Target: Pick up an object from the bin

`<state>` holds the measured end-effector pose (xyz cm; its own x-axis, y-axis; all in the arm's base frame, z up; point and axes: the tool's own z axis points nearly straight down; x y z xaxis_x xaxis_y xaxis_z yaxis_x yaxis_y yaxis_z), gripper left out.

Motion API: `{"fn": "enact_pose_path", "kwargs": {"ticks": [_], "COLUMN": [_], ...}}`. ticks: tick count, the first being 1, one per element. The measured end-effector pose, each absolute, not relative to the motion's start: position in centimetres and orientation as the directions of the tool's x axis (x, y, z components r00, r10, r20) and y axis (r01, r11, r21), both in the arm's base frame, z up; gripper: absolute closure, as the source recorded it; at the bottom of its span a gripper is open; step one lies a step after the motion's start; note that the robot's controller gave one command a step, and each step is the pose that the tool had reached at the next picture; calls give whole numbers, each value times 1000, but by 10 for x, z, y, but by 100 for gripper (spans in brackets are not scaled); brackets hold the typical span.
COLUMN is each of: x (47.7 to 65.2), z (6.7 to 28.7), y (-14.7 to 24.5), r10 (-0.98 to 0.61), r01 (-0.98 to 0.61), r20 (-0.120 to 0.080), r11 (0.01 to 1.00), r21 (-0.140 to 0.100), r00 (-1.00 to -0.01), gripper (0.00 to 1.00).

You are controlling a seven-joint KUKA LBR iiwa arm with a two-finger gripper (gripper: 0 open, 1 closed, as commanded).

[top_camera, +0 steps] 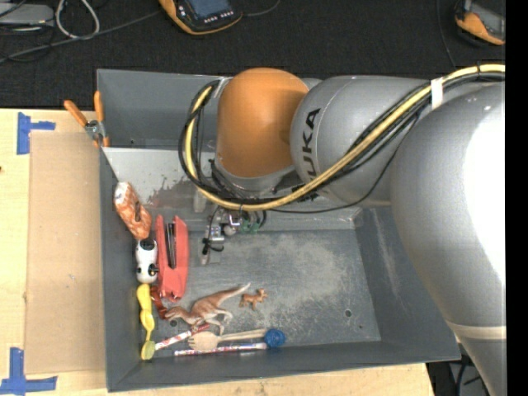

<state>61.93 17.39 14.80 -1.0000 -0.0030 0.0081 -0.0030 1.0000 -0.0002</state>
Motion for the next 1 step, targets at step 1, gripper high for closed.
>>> {"fn": "enact_pose_path", "kwargs": {"ticks": [1], "x": [621], "z": [153], "y": [173], "r10": [0], "r01": [0], "r20": [1], "r11": [1000], "r21": [1], "r00": [-1000], "gripper": [0]}}
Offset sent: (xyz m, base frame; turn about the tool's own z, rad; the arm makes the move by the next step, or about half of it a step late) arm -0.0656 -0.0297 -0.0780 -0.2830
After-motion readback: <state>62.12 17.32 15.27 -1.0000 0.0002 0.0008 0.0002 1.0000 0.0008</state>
